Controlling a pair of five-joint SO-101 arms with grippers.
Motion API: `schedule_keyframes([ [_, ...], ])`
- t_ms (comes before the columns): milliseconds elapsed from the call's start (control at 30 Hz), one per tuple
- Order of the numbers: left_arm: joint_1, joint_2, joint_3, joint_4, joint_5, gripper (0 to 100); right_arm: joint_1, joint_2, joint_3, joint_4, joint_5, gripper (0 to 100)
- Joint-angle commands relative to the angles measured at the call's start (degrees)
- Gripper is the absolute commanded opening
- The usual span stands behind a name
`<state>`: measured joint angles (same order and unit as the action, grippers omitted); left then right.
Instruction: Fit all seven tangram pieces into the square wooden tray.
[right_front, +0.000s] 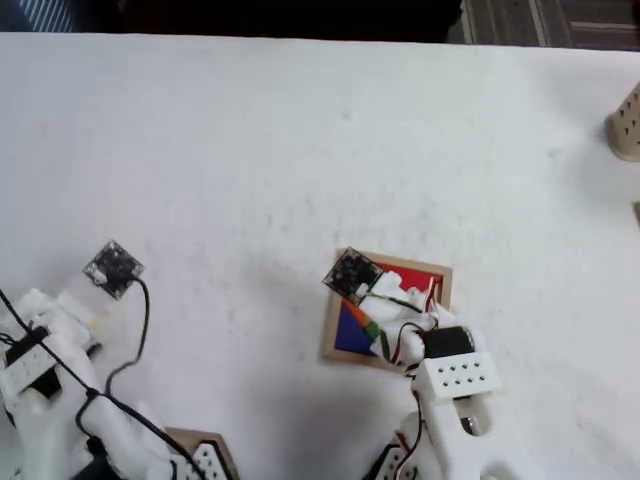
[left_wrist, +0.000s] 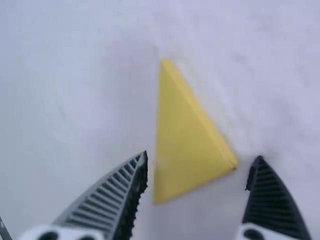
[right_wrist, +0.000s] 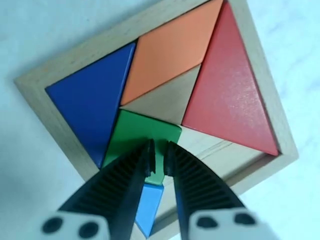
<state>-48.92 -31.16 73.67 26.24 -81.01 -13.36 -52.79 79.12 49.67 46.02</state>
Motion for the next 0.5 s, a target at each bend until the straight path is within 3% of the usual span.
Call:
schedule_keyframes([
  [0,0.7,6.1,-4.2,-4.0,-0.8,30,-0.2,0.2,0.0,0.7,0.3,4.5],
  [167,0.7,15.6,-15.5,3.3,8.6,30,-0.2,0.2,0.0,0.7,0.3,4.5],
  [300,0.7,22.1,-22.2,9.1,9.6,30,-0.2,0.2,0.0,0.7,0.3,4.6],
  [467,1.8,27.8,-24.4,9.3,9.5,30,-0.2,0.2,0.0,0.7,0.3,4.6],
])
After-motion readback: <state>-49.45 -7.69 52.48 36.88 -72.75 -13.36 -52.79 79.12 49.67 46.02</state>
